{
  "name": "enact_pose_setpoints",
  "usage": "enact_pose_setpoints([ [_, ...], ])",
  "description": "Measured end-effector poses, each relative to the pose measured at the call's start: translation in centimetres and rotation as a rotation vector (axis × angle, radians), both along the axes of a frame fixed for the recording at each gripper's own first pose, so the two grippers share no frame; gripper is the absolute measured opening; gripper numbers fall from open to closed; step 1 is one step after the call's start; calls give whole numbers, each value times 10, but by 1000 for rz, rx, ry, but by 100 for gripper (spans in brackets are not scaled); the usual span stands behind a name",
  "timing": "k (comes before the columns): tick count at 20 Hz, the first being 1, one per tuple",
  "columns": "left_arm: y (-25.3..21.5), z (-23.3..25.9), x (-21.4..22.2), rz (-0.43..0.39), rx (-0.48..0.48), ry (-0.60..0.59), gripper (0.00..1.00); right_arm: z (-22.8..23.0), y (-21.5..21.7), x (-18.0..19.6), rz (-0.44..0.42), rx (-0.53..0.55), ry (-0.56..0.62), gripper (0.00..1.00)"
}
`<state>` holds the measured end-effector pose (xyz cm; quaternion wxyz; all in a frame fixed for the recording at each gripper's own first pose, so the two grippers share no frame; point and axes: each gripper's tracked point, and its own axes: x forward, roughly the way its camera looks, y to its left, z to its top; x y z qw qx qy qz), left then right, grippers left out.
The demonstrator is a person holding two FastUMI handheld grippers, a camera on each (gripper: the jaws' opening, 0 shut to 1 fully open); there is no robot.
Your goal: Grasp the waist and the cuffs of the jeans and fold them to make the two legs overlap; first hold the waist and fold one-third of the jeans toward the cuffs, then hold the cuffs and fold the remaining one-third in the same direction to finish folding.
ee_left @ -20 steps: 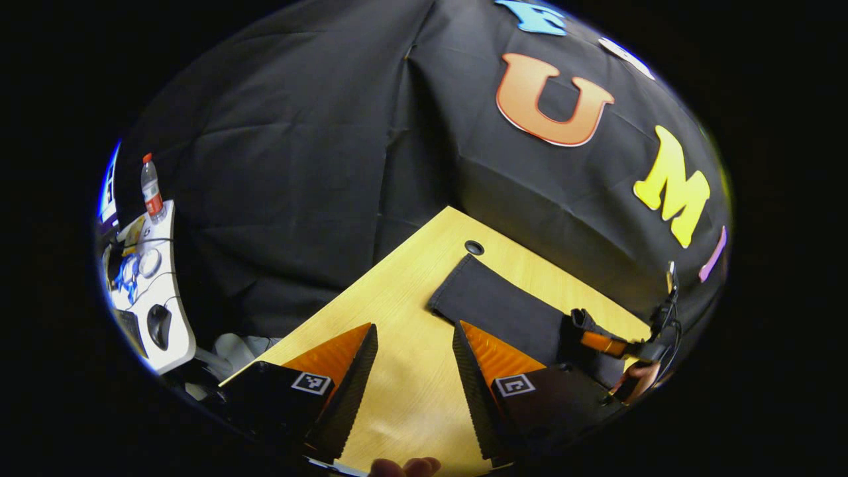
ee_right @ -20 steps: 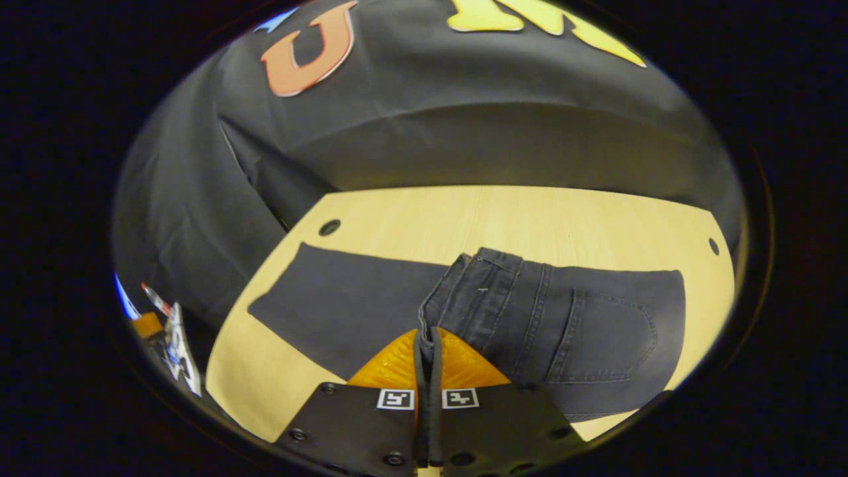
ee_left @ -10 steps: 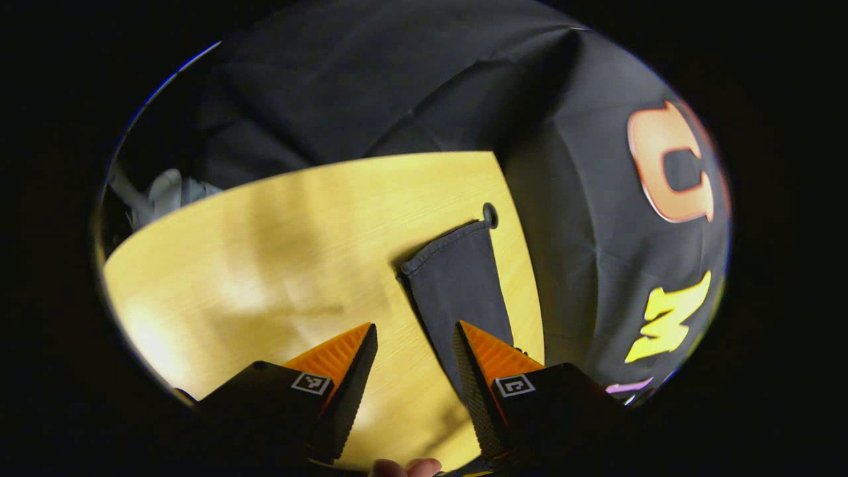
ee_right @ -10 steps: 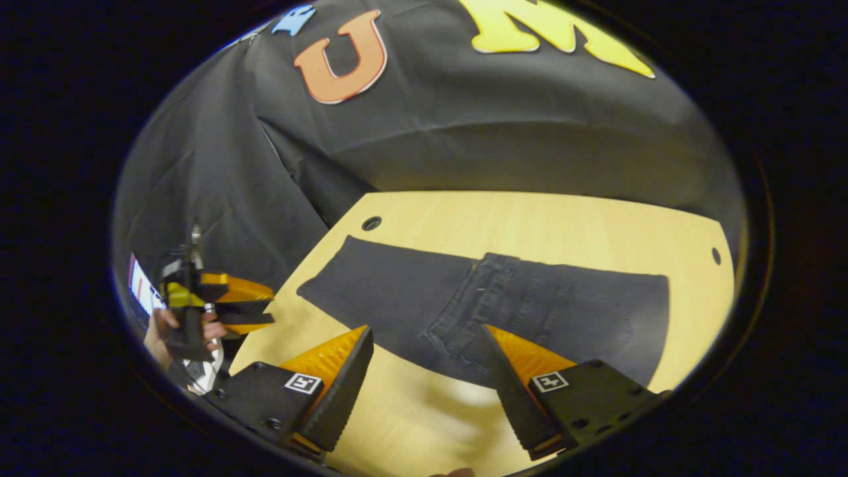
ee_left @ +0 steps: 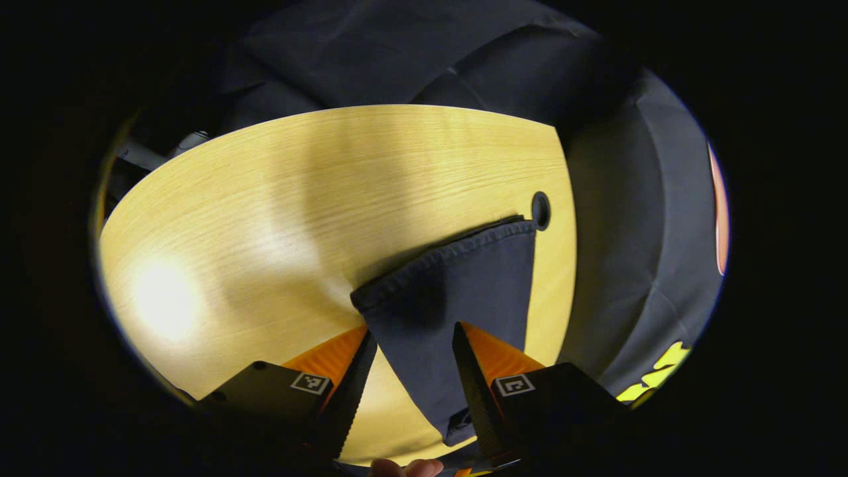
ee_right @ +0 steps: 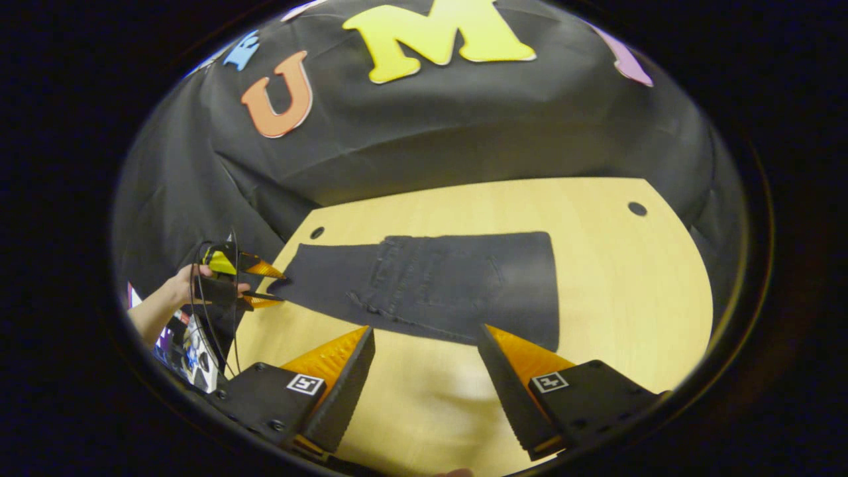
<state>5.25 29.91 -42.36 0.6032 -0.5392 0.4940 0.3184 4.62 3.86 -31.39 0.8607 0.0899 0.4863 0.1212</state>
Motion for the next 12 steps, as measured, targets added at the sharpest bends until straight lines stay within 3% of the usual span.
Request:
enact_pose_setpoints([
  [3,3,-4,0,9,38,37,75,-2,-29,-17,-57,-5,22,97],
  [4,2,-6,-4,12,29,61,87,-3,-36,-24,-71,-2,32,98],
  [5,8,-6,-4,38,37,65,86,-6,-40,-29,-84,2,45,97],
  [7,8,-10,-20,118,45,103,62,-12,-52,-38,-108,8,62,97],
  [9,14,-10,-13,188,32,27,29,-15,-62,-44,-135,18,72,100],
  [10,13,-9,-10,205,25,-11,19,-15,-66,-46,-149,24,76,94],
  [11,16,-6,-9,223,22,-33,13,-14,-70,-46,-156,29,78,97],
  [12,17,-4,-7,234,19,-46,7,-12,-75,-45,-162,27,74,94],
])
